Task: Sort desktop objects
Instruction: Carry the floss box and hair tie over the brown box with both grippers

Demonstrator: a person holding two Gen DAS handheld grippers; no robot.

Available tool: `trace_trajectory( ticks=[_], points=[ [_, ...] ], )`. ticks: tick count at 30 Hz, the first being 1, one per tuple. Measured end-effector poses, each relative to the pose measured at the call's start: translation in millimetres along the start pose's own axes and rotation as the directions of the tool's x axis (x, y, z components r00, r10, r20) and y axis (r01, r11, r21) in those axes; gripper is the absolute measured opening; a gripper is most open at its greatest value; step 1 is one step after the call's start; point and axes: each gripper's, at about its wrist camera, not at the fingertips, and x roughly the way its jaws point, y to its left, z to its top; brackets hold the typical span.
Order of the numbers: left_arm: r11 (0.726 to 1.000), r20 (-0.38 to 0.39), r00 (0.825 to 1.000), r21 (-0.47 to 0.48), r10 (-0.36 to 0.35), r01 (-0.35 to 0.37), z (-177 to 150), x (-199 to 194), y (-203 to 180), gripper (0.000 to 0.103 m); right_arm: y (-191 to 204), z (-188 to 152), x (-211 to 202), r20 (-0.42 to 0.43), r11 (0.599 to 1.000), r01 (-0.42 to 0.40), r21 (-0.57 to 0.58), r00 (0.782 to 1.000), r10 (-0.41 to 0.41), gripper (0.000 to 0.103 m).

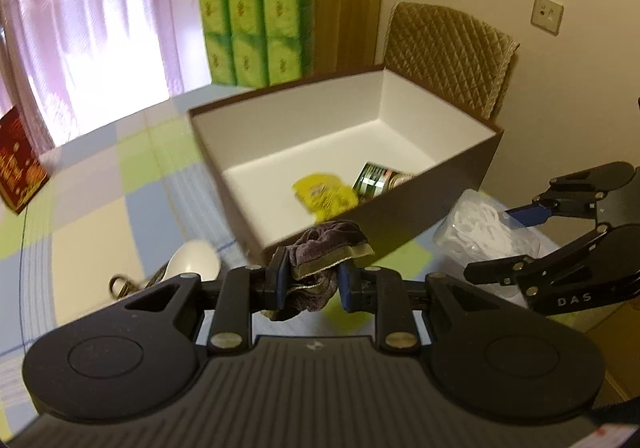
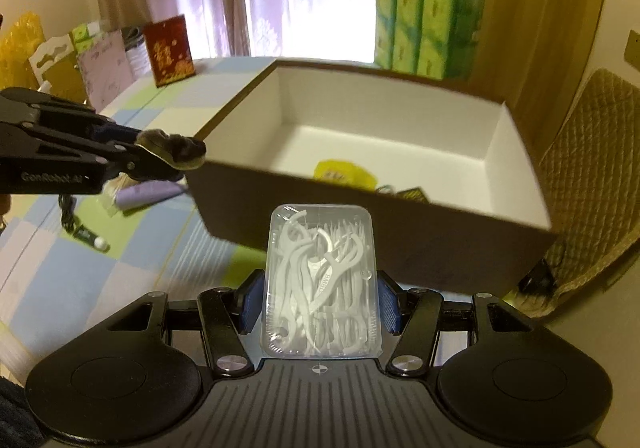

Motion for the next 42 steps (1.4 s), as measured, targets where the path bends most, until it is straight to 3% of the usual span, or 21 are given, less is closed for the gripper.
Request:
trace_trajectory(
  ticks=[11,23,32,42],
  points=[
    [0.999,0.038,0.998,0.011,0.040,-0.040,37.3,22.2,-13.3,0.020,-44.2,44.2,0.5,0.082,0.999,-0.036,-0.034,0.996,0.038,0.054],
    [0.998,0.043,0.998,0.031,0.046,-0.048,93.5,69.8,-8.7,0.021,-86.4,105.5,54.4,0.101,0.992,-0.109,-0.058,0.988,0.114,0.054],
    [0.998,-0.034,0.998,0.000,0.057,-0.057,119.8,134.7,2.6,0.021,-118.0,124.3,121.7,-0.004,0.995,-0.087,-0.042,0.996,0.087,0.054],
    [0.995,-0.154,0.984,-0.027,0.086,-0.091,130.3,199.1,16.9,0.021,-130.7,133.5,178.5,-0.136,0.997,-0.080,-0.017,0.988,0.077,0.054]
  ],
)
